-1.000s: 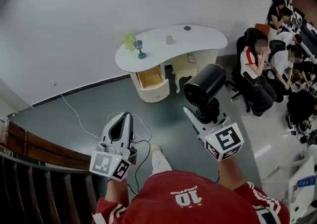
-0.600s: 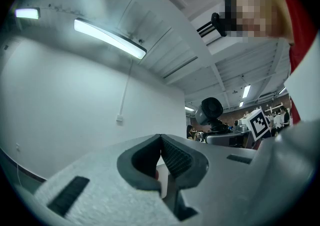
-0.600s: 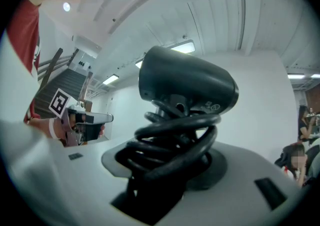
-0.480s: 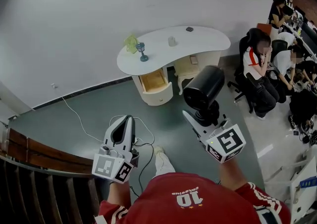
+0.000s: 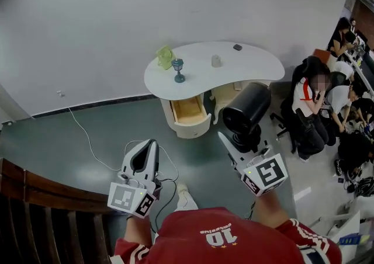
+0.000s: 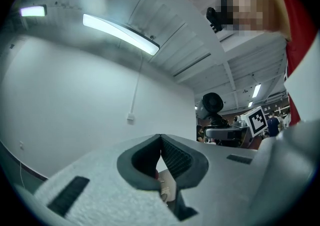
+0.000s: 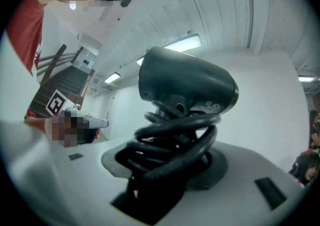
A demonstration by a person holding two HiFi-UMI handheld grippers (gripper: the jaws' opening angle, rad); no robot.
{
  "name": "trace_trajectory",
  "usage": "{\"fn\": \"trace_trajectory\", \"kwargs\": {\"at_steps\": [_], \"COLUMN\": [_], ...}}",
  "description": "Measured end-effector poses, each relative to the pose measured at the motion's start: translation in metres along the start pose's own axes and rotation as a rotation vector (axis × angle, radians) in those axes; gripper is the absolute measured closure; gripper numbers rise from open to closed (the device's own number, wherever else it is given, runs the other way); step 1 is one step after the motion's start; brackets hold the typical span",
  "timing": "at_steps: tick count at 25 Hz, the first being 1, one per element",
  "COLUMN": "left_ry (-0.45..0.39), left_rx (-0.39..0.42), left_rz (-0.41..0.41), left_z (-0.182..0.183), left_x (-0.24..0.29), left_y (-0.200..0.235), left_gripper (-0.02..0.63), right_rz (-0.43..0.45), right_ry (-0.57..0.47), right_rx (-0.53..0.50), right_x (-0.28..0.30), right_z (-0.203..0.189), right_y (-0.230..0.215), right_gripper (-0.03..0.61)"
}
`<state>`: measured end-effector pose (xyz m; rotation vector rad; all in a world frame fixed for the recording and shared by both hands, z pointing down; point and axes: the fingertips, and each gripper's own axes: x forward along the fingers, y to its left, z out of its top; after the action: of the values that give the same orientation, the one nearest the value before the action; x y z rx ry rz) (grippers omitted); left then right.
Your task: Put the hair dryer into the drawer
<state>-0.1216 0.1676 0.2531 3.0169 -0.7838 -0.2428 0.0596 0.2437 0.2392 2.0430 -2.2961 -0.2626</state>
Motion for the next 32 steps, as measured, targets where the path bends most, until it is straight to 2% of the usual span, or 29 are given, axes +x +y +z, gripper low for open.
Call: {"fn": "trace_trajectory", "kwargs": {"at_steps": [3, 8, 15, 25, 32], "left_ry": [0.006, -0.028, -0.040, -0.033, -0.032], "left_rx": [-0.009, -0.031, -0.081, -0.119, -0.130], "left_rz": [0.011, 0.024, -0.005, -0.067, -0.103], "left_z": [-0.003, 0.008, -0.001, -0.026, -0.039], "left_x": [0.016, 0.041, 0.079, 0.117, 0.142], "left_y": [0.040, 0.099, 0.164, 0.196, 0.193], "left_gripper": [0.614, 0.614, 0.614, 0.614, 0.614], "right_rz": [0.012, 0.035, 0.025, -0.001, 0.049], "right_ry": [0.000, 0.008, 0.035, 0.092, 0.152], "right_rx": [0.000, 0.021, 0.076, 0.066, 0.045], "right_x": [0.042, 0.103, 0.180, 0.219, 0.232], "right_z": [0.000, 0.002, -0.007, -0.038, -0.069], "right_y": [-0.006, -0.010, -0.019, -0.024, -0.038], "right_gripper": [0.337, 0.336, 0.334, 0.333, 0.333]}}
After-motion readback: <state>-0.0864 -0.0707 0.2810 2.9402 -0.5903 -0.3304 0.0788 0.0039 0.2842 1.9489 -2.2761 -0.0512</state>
